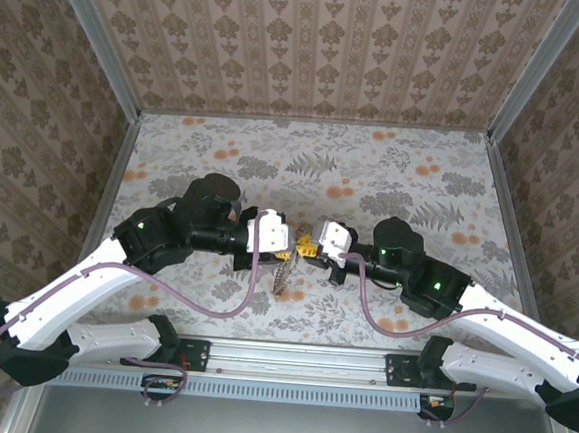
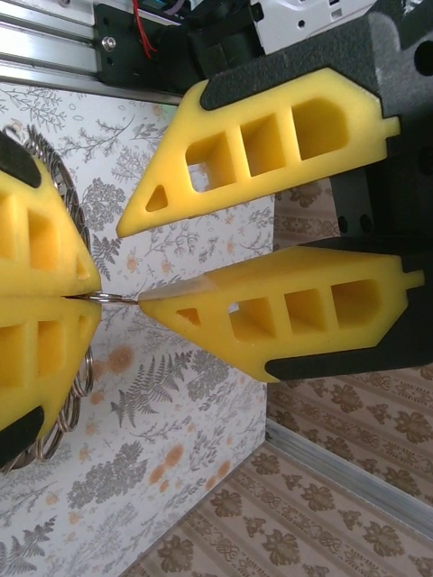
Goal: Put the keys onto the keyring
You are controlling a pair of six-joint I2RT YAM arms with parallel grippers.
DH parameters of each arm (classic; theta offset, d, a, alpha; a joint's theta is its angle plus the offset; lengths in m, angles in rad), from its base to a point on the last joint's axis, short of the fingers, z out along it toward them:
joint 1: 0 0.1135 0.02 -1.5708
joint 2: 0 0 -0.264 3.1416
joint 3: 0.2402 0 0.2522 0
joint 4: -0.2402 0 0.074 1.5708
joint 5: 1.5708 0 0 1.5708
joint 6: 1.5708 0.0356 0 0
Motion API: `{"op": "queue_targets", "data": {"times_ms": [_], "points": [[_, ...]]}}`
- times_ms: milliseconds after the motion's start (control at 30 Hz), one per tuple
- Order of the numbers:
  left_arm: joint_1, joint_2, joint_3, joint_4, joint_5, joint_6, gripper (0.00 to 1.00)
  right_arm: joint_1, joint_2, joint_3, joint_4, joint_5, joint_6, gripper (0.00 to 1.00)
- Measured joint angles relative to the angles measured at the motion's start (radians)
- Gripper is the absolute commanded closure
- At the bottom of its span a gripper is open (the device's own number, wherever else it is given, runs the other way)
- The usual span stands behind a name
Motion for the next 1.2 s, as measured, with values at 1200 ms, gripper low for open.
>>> {"op": "queue_targets", "data": {"times_ms": [1200], "points": [[0.005,-0.042,-0.094,0.099,0.032,-0.006,1.0,0.012,0.001,0.003,-0.018,-0.012,-0.014,0.79]]}}
